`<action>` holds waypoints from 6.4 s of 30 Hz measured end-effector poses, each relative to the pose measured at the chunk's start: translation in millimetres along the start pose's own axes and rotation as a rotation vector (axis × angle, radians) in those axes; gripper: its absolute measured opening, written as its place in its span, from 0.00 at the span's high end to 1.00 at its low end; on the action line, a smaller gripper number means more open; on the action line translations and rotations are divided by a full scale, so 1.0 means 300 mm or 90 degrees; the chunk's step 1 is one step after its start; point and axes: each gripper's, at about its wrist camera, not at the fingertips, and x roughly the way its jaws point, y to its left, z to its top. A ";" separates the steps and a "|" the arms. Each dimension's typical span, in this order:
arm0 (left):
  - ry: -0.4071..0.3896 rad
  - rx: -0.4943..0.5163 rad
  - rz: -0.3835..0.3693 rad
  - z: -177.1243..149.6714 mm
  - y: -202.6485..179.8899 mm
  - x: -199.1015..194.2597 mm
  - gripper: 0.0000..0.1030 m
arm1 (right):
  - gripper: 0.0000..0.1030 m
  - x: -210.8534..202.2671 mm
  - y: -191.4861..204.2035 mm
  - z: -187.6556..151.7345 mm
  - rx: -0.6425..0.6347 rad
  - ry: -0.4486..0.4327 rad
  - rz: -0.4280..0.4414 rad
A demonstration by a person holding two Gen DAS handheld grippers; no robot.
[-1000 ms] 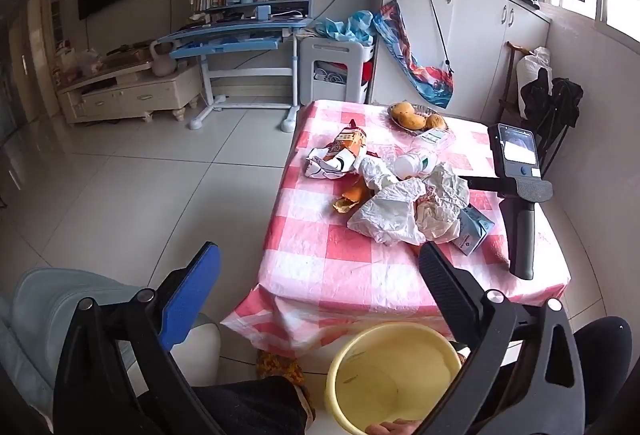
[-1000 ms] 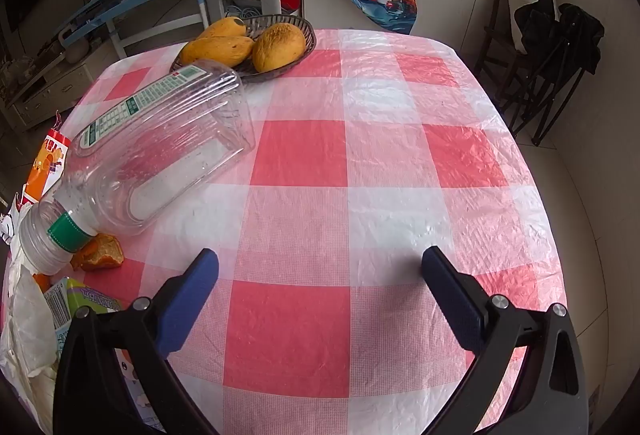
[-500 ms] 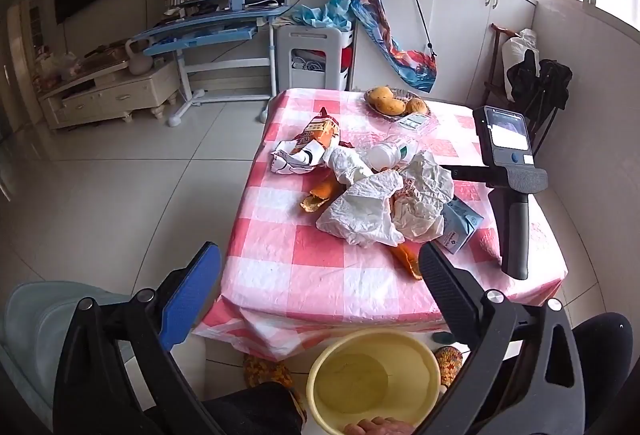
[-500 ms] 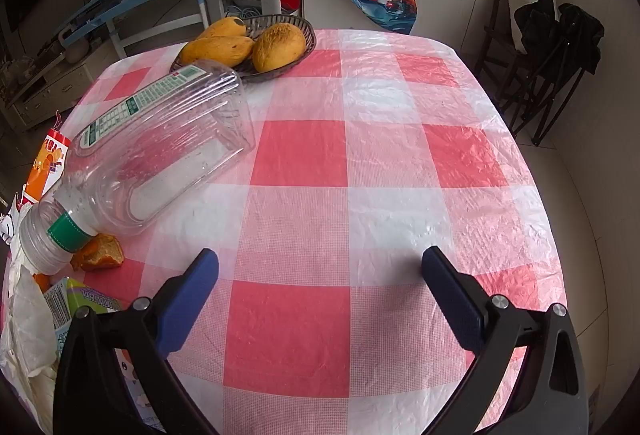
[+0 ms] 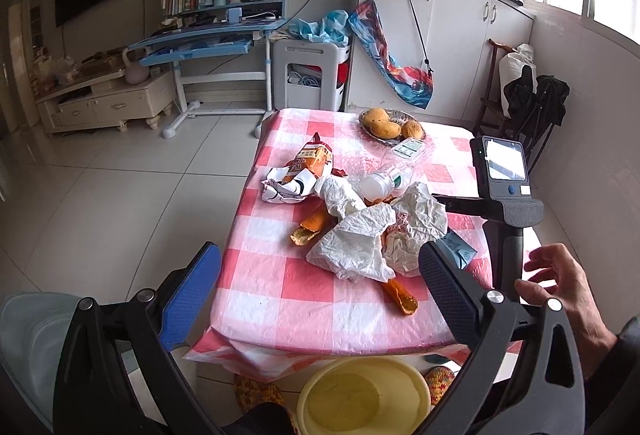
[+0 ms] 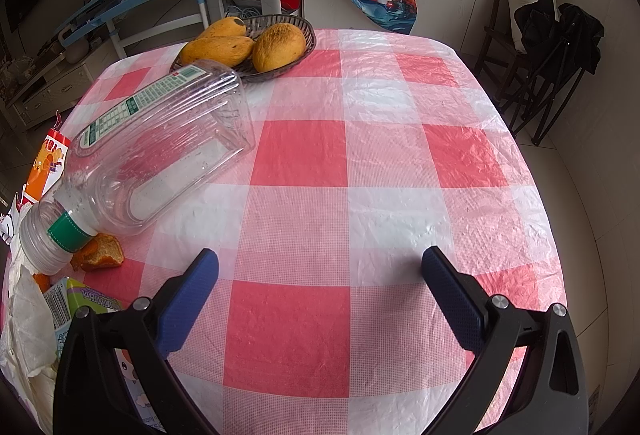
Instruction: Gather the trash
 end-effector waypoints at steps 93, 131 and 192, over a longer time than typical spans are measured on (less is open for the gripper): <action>0.001 -0.014 0.006 -0.161 0.094 -0.139 0.07 | 0.06 -0.813 0.147 -0.544 -0.093 -0.344 0.194; 0.209 0.142 -0.069 -0.021 -0.128 0.547 0.94 | 0.06 -0.701 0.032 -0.478 0.009 -0.254 0.262; 0.051 0.007 -0.093 -0.053 0.065 0.091 0.96 | 0.65 -0.459 0.378 -0.679 -0.222 0.078 0.336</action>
